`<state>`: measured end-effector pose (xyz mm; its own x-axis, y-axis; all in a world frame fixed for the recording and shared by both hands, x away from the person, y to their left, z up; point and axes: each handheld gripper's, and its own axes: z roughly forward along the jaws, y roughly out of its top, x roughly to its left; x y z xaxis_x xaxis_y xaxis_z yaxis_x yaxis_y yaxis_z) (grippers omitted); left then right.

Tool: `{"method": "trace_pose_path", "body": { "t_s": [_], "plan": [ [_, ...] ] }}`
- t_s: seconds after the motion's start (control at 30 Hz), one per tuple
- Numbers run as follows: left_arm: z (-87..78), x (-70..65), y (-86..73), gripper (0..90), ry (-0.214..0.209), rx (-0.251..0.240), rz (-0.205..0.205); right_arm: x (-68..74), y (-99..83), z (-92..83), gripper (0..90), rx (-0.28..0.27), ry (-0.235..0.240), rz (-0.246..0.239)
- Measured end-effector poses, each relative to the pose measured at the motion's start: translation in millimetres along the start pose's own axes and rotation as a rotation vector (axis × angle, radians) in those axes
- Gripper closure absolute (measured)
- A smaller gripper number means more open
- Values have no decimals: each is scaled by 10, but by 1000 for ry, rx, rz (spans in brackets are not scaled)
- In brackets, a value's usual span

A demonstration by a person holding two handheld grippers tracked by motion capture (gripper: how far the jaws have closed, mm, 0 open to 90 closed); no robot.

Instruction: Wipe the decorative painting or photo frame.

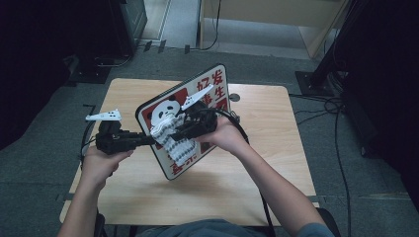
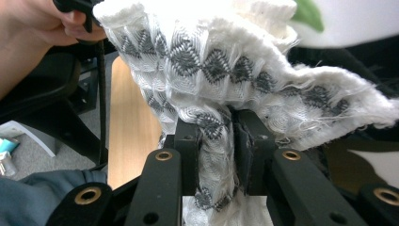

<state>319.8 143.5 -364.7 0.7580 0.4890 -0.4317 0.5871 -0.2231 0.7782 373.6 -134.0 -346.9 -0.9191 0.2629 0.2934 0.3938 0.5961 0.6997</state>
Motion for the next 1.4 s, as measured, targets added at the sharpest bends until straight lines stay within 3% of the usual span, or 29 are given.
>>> {"method": "trace_pose_path", "body": {
  "t_s": [0.53, 1.13, 1.4],
  "plan": [
    [0, 0, 1, 749, -1, 0, 0, -29, -202, 123, 736, 22, -2, 7],
    [0, 5, -1, 750, 1, -3, 0, -75, -419, 271, 736, 35, 27, 38],
    [1, 4, 1, 749, 1, -3, 1, -73, -508, 322, 736, 37, 18, 28]
  ]
}}
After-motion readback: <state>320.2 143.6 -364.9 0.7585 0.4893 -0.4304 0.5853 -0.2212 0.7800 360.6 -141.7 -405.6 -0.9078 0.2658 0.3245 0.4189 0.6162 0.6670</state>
